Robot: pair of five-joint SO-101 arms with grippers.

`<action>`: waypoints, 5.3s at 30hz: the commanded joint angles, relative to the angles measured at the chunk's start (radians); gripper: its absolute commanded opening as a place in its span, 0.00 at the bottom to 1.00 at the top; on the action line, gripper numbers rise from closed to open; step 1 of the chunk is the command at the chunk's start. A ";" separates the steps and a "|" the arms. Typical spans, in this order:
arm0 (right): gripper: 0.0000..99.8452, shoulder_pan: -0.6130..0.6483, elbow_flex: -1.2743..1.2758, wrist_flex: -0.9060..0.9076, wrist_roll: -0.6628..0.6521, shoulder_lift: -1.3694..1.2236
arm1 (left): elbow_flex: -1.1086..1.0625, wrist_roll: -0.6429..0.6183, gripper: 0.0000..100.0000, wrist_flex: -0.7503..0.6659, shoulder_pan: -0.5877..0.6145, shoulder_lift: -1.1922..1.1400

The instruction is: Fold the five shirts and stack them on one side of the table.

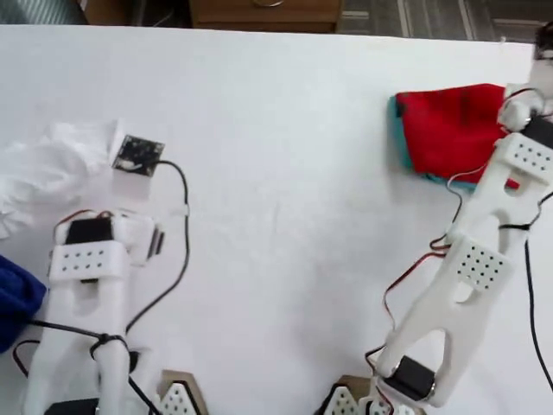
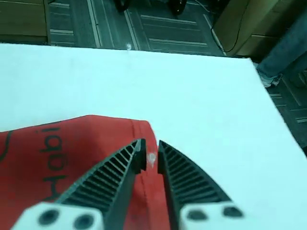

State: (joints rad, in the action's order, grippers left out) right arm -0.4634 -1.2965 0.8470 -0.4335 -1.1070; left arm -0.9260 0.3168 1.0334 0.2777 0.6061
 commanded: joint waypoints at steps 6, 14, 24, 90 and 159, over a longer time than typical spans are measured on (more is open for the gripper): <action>0.06 0.010 -0.032 -0.225 0.008 -0.191 | 0.005 0.103 0.15 -0.012 0.195 0.031; 0.07 0.015 -0.127 -0.156 0.015 -0.130 | 0.012 0.097 0.15 0.012 0.265 0.038; 0.15 0.044 -0.338 0.248 0.015 0.054 | 0.056 0.103 0.15 0.135 0.347 0.038; 0.17 0.137 1.823 0.608 0.015 2.012 | 1.850 0.041 0.03 0.755 0.091 -1.051; 0.17 0.604 1.944 0.541 0.018 2.005 | 0.977 0.470 0.03 -0.261 0.933 -0.913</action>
State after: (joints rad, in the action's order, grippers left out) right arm 0.0844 0.6582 1.4024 -0.4242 0.8830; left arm -0.0928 0.7986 0.7802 1.1354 -0.2716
